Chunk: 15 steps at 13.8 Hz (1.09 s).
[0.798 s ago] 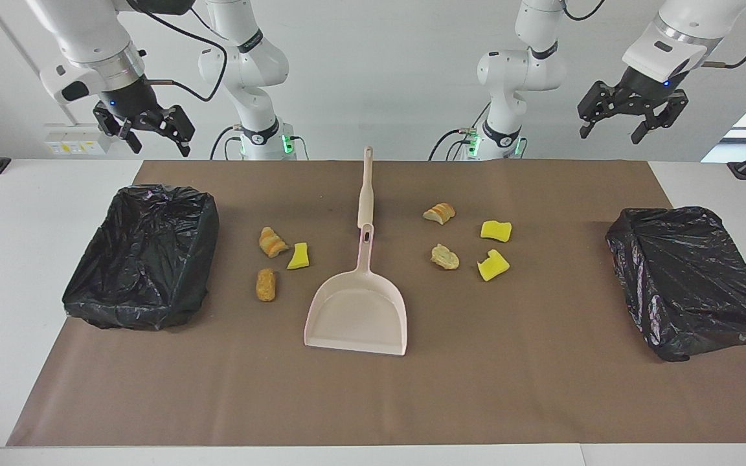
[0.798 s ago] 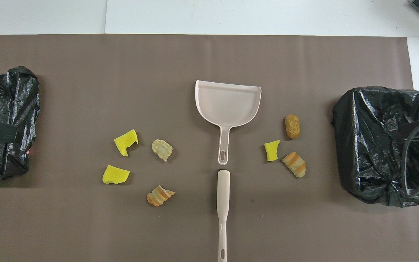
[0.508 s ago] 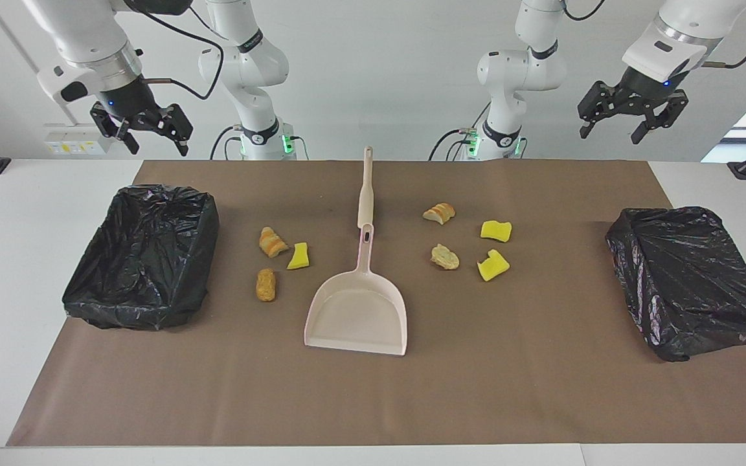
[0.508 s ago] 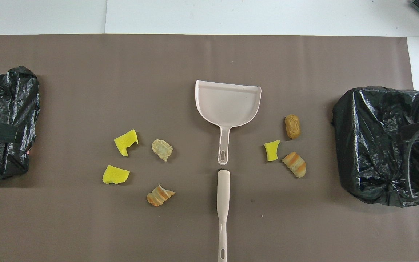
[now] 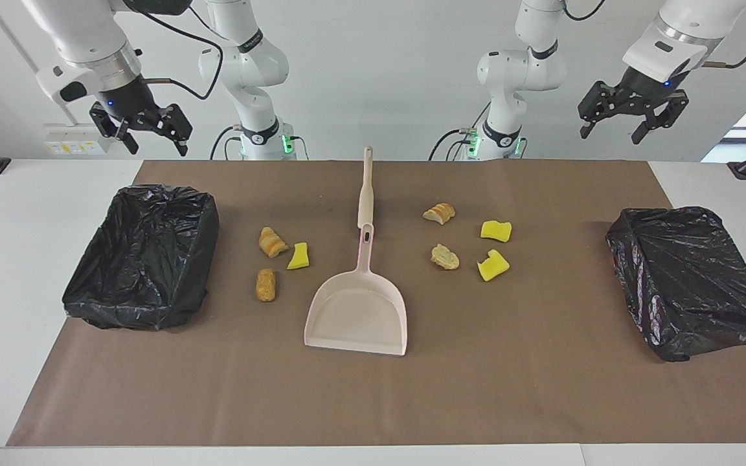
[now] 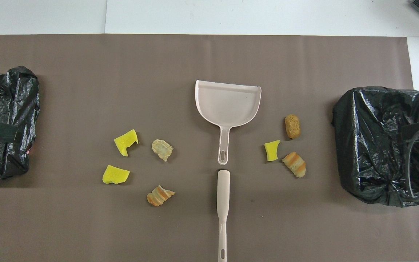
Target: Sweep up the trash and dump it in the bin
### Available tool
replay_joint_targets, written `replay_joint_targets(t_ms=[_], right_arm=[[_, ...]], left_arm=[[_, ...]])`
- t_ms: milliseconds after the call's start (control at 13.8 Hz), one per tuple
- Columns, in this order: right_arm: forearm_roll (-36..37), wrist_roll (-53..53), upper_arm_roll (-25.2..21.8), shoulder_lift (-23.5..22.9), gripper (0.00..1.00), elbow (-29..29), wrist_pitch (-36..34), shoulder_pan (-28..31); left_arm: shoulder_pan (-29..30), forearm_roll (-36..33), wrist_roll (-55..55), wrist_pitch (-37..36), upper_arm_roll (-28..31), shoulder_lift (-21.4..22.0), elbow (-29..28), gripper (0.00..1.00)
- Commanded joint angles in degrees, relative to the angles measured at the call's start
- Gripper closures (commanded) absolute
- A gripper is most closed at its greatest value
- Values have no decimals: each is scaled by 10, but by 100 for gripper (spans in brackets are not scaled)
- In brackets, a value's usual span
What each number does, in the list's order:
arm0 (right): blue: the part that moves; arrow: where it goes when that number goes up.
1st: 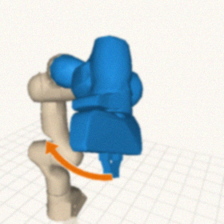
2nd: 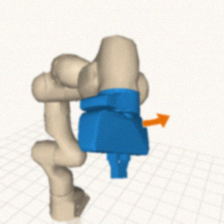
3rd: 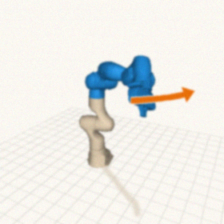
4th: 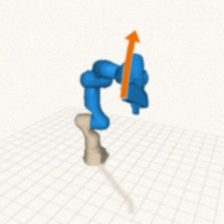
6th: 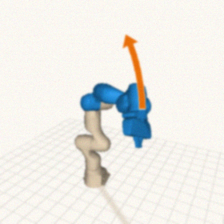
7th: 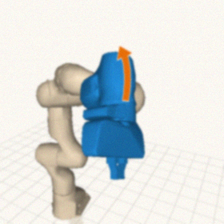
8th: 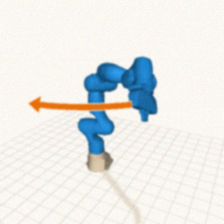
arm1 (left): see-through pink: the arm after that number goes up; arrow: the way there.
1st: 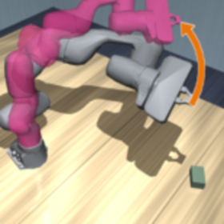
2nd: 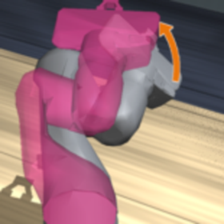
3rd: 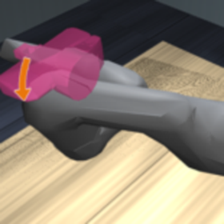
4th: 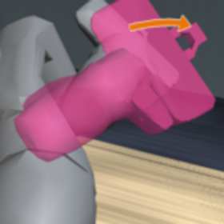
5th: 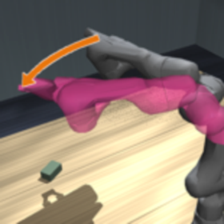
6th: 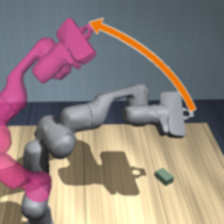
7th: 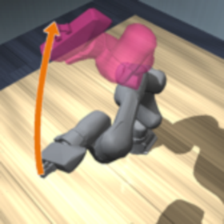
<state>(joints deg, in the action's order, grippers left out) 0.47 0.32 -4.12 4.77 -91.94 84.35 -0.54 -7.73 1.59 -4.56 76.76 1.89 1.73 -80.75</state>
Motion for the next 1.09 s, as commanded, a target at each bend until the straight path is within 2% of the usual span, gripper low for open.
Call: replay_joint_targets(t_ms=[0,580,798,1015], right_arm=[[1,-18,2,3,0,-5,10,7],[-1,-19,-1,14,0,-21,1,6],[-1,-19,-1,37,0,-55,6,5],[-1,-19,0,38,0,-56,9,5]], left_arm=[[9,0,-4,0,-4,12,-11,0],[14,0,-2,1,-4,11,-11,0],[13,0,-3,1,-5,11,-11,0],[7,1,-1,8,-5,11,-11,0]])
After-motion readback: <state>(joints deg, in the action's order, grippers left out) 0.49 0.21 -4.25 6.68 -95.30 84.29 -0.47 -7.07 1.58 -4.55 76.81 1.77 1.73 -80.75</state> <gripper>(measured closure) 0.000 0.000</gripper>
